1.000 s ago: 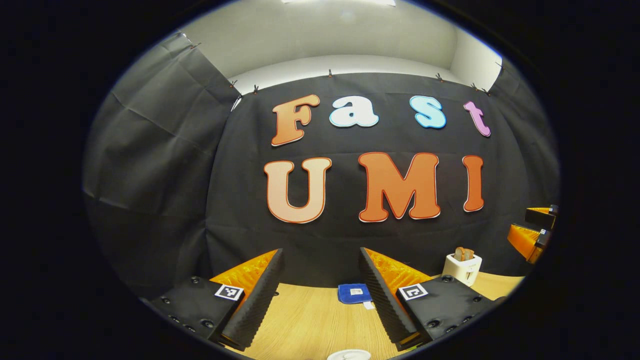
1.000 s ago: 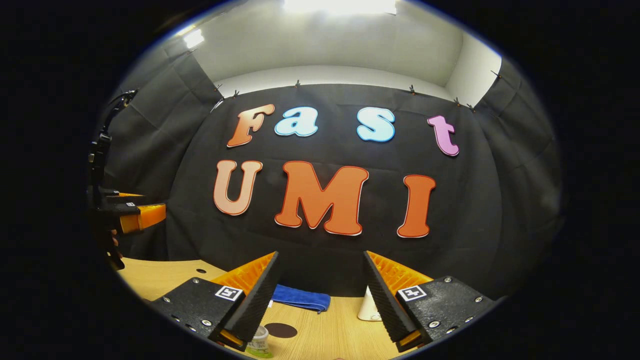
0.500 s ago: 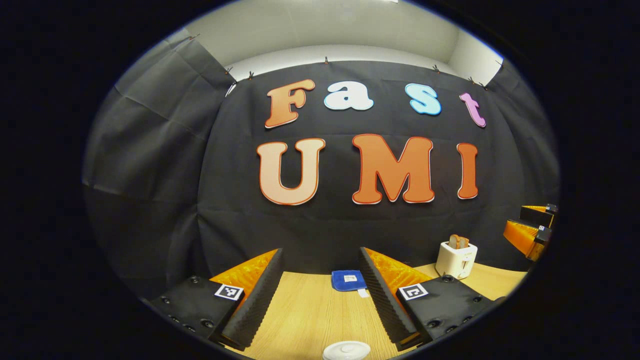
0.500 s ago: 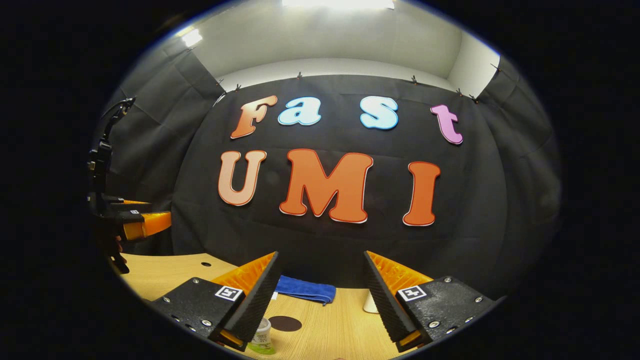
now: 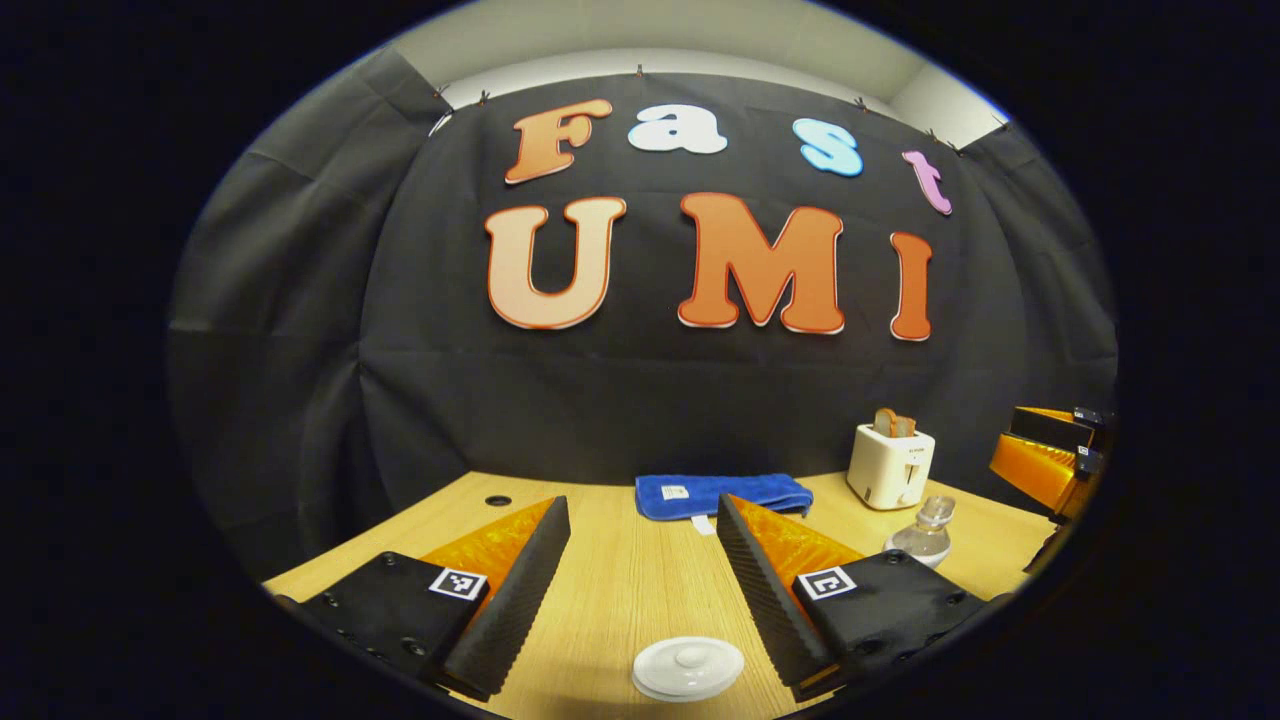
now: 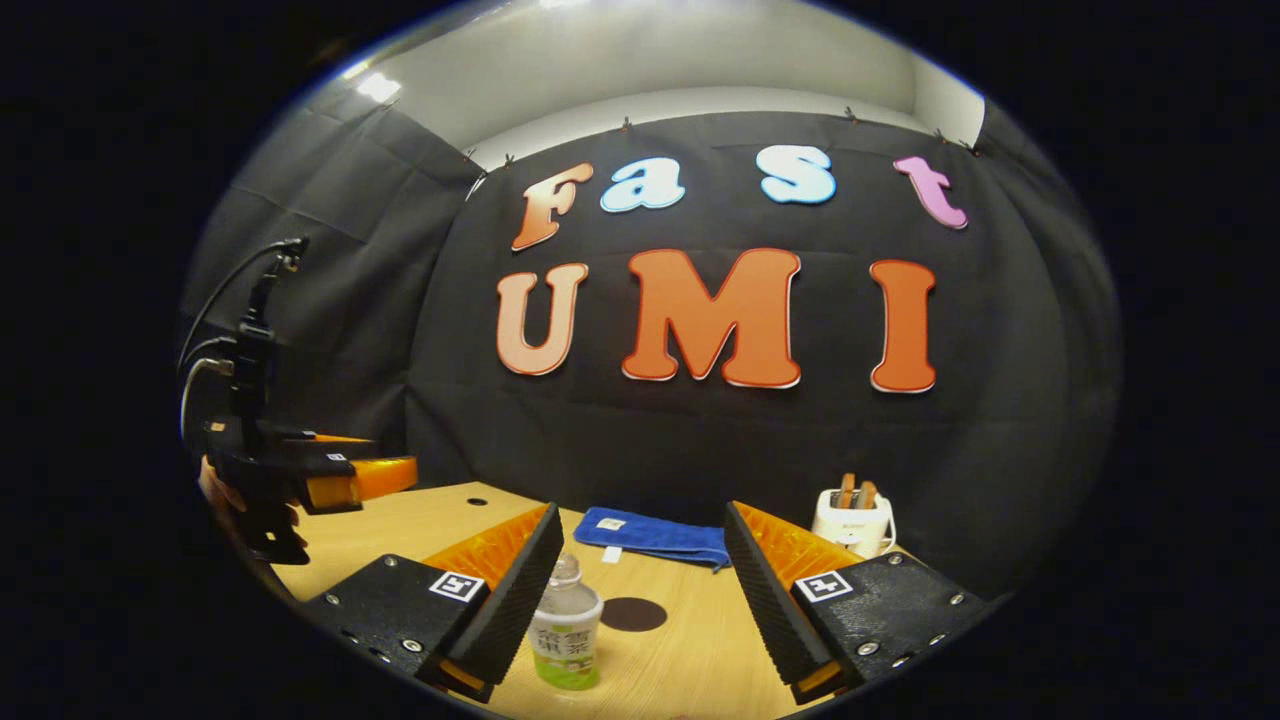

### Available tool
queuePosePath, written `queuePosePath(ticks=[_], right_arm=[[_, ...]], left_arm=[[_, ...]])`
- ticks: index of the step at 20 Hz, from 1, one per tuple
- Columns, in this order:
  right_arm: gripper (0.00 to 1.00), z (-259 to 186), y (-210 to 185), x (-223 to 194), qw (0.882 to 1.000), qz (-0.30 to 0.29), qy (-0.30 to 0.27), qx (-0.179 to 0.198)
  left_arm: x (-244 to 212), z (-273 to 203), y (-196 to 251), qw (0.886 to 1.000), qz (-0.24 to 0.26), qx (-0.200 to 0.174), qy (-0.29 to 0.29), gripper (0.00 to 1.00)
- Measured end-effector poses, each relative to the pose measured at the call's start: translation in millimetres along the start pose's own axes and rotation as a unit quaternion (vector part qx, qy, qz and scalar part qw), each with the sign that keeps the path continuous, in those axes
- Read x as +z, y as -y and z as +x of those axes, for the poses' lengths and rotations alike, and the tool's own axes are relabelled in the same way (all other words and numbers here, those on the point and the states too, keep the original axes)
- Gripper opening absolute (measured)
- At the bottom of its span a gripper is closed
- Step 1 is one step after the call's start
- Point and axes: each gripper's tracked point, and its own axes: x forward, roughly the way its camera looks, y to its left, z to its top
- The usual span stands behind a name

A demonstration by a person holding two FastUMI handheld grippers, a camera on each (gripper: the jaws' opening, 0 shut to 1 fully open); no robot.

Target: Open the teacup lid with one hand, grasp the water bottle and pour water into the teacup with the other hand; after pouring, place the water bottle on the coaster and then close the teacup lid.

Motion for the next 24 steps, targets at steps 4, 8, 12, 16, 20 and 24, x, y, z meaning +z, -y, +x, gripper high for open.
queuePosePath(ticks=[4,8,12,16,20,24], right_arm=[[0.97,-1.9,-2.3,-29.4,0.999,0.011,-0.031,0.010],[0.97,-3.8,-10.1,-53.0,0.998,0.022,-0.056,0.027],[0.97,-5.4,-12.3,-65.9,0.997,0.023,-0.070,0.029],[0.97,-6.5,-11.7,-72.4,0.996,0.029,-0.077,0.033],[0.97,-8.9,-9.6,-77.3,0.996,0.031,-0.081,0.034],[0.97,-8.9,-9.3,-78.3,0.995,0.034,-0.082,0.036]], left_arm=[[-36.1,3.1,5.7,0.999,-0.011,-0.020,-0.035,0.96],[-67.1,3.4,16.9,0.997,-0.010,-0.046,-0.068,0.96],[-93.1,6.2,23.6,0.995,0.009,-0.053,-0.086,0.96],[-116.6,4.5,32.2,0.991,0.011,-0.062,-0.114,0.82],[-132.5,2.2,36.8,0.989,0.045,-0.068,-0.127,0.71],[-147.2,-0.1,40.3,0.985,0.072,-0.070,-0.139,0.61]])
